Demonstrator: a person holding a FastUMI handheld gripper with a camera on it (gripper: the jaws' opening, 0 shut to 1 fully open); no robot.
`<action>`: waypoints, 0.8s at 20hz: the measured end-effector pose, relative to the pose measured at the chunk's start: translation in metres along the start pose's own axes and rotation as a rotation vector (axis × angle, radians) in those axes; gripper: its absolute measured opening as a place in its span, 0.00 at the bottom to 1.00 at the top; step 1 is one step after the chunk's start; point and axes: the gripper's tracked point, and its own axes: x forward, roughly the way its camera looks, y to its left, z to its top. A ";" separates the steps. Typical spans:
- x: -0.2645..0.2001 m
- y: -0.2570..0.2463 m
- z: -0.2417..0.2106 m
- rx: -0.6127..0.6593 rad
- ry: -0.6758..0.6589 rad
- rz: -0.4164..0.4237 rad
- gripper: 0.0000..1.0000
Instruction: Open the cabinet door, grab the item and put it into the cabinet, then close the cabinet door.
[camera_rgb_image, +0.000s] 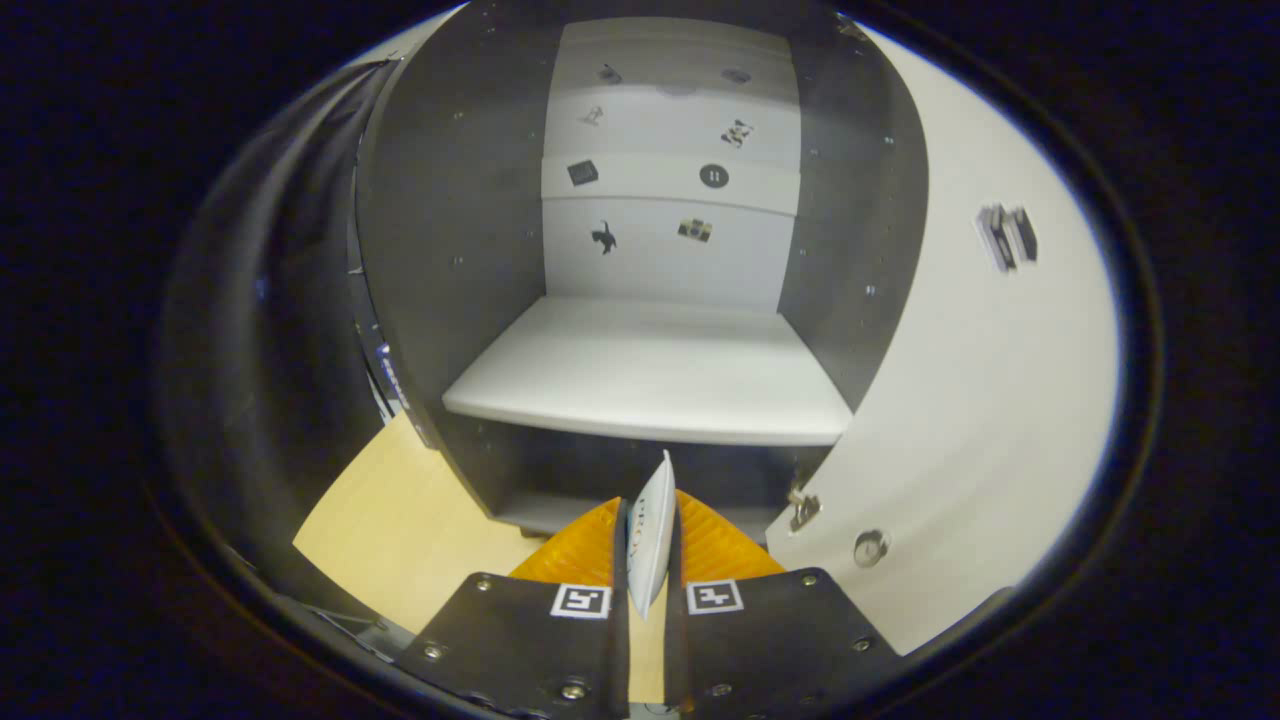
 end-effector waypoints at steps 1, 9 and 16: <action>0.005 0.000 0.012 -0.005 -0.011 -0.001 0.14; 0.046 -0.006 0.066 0.038 0.001 0.002 0.13; 0.089 -0.019 0.067 0.081 0.144 -0.020 0.13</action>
